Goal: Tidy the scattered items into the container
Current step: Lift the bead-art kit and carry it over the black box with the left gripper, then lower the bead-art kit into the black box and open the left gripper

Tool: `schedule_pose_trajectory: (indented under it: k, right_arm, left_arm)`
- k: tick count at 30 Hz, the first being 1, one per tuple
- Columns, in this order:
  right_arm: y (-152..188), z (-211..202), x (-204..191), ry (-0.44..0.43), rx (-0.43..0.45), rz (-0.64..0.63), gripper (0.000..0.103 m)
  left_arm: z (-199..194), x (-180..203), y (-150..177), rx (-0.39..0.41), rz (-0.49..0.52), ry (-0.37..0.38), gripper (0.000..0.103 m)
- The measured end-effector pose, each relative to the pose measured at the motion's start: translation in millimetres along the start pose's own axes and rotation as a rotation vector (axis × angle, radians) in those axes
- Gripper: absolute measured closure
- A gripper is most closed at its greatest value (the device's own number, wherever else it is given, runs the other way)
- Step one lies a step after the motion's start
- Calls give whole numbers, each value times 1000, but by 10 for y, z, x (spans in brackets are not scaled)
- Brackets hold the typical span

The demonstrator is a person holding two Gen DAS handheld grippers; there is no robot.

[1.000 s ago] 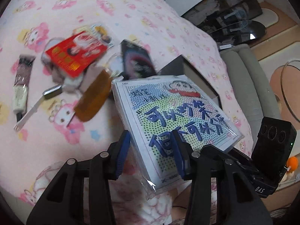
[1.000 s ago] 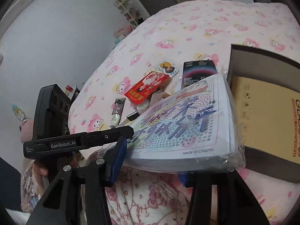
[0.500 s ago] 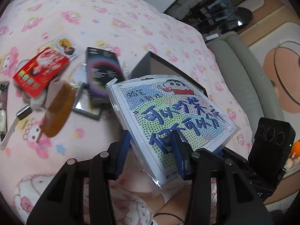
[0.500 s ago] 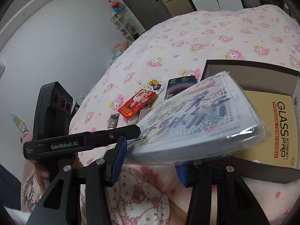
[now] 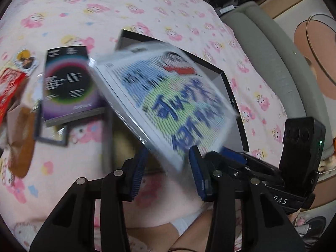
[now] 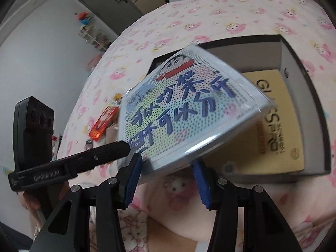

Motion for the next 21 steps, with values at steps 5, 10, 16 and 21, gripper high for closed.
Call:
schedule_pose_trajectory:
  k: [5,10,16,21]
  right_arm:
    - [-219,146,-53,86,-41,-113,58]
    - [-504,68,167,79,-16,-75,58]
    - [-926,381,677,260,-79,-35,58]
    - [-860,749,922,155,-206,75,58]
  left_arm:
    - [253,41,-108,-49,-7,-36,64]
    - [266,8,-145,-56,-8,-72,63]
    - [193,-1,-201,-9,-18,-189,63]
    - [50,74,-117,5,25,-205,62]
Point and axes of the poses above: each gripper's, at about its wrist camera, not at the fingertips, and z roughly the way its jaws point, x to its right, y to its underside, the point moved 4 cm from there along z, roughly the way its jaws point, and after that the axes turned 4 degrees about z, right-handed, at the moved point
